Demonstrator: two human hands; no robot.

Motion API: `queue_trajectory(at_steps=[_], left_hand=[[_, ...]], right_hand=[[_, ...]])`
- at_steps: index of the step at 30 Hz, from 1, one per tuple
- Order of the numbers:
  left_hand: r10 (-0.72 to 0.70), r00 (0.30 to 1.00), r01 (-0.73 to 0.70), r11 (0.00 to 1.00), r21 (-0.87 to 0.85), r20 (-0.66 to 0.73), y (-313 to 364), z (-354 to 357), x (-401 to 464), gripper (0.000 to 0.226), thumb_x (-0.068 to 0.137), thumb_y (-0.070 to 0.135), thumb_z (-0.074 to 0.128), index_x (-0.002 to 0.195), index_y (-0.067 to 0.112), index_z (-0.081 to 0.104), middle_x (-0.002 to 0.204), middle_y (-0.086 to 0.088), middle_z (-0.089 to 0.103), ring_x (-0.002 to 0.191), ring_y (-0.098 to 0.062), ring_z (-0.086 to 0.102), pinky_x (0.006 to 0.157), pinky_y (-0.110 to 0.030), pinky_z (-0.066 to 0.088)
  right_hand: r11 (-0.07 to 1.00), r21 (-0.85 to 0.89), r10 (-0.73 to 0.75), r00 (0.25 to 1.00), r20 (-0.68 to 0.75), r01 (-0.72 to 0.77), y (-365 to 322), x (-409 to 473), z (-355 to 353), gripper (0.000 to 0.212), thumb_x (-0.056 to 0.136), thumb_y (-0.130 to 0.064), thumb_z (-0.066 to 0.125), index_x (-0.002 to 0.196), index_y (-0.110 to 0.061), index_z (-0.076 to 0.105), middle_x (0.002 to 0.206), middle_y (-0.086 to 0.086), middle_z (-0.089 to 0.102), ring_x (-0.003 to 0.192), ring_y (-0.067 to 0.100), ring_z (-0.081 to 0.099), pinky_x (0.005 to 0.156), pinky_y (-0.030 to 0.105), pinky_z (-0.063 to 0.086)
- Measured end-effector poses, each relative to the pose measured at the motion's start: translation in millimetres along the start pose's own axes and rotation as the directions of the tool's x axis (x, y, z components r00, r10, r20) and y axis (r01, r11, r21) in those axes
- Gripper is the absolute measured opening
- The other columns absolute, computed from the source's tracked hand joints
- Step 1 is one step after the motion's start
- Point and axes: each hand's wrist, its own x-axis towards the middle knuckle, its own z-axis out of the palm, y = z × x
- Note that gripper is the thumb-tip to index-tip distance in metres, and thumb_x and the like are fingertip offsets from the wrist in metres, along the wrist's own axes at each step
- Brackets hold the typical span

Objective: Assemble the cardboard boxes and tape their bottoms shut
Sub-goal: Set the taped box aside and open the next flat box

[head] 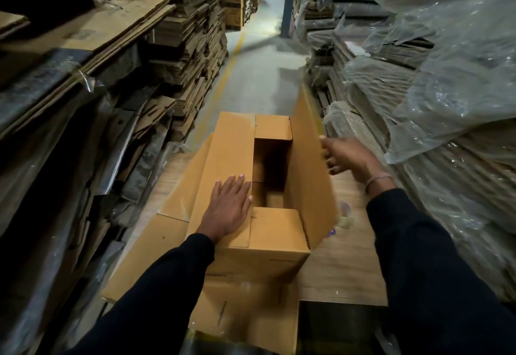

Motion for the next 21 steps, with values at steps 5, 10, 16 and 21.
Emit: queue_trajectory(at_steps=[5, 10, 16, 21], left_hand=[[-0.106, 0.993, 0.103, 0.994, -0.038, -0.061, 1, -3, -3, 0.053, 0.113, 0.036, 0.027, 0.162, 0.018, 0.032, 0.173, -0.010, 0.022, 0.161, -0.030, 0.011, 0.130, -0.056, 0.002], [-0.240, 0.967, 0.234, 0.969, -0.080, -0.080, 4, -11, -7, 0.054, 0.112, 0.039, 0.030, 0.160, 0.016, 0.033, 0.172, -0.015, 0.021, 0.160, -0.035, 0.009, 0.128, -0.060, -0.002], [-0.365, 0.931, 0.366, 0.930, -0.045, 0.024, 4, -12, 20, 0.086, 0.098, 0.076, 0.037, 0.164, 0.023, 0.023, 0.175, -0.017, 0.002, 0.161, -0.037, -0.006, 0.124, -0.066, -0.011], [-0.567, 0.819, 0.574, 0.810, -0.119, 0.086, 1, -22, 58, 0.119, 0.076, 0.091, 0.057, 0.164, 0.024, 0.014, 0.174, -0.017, -0.008, 0.159, -0.042, -0.011, 0.124, -0.068, -0.001]], right_hand=[[0.854, -0.451, -0.080, 0.922, 0.378, 0.259, 15, -1, 89, 0.049, 0.110, -0.045, 0.050, 0.156, -0.031, 0.051, 0.167, 0.002, 0.041, 0.153, 0.029, 0.037, 0.122, 0.037, 0.030], [0.753, -0.619, -0.055, 0.959, 0.277, 0.222, 65, -5, 150, 0.067, 0.106, -0.065, 0.040, 0.166, -0.048, 0.017, 0.177, -0.003, -0.013, 0.161, 0.038, -0.020, 0.125, 0.072, 0.004], [0.762, -0.588, -0.133, 0.954, 0.270, 0.272, 77, 14, 141, 0.089, 0.092, -0.083, 0.048, 0.166, -0.048, 0.015, 0.176, 0.003, -0.019, 0.159, 0.038, -0.026, 0.127, 0.065, 0.004], [0.864, -0.454, -0.086, 0.952, 0.294, 0.218, 77, 54, 123, 0.128, 0.066, -0.090, 0.072, 0.168, -0.045, 0.009, 0.172, 0.004, -0.032, 0.155, 0.041, -0.032, 0.127, 0.063, 0.002]])
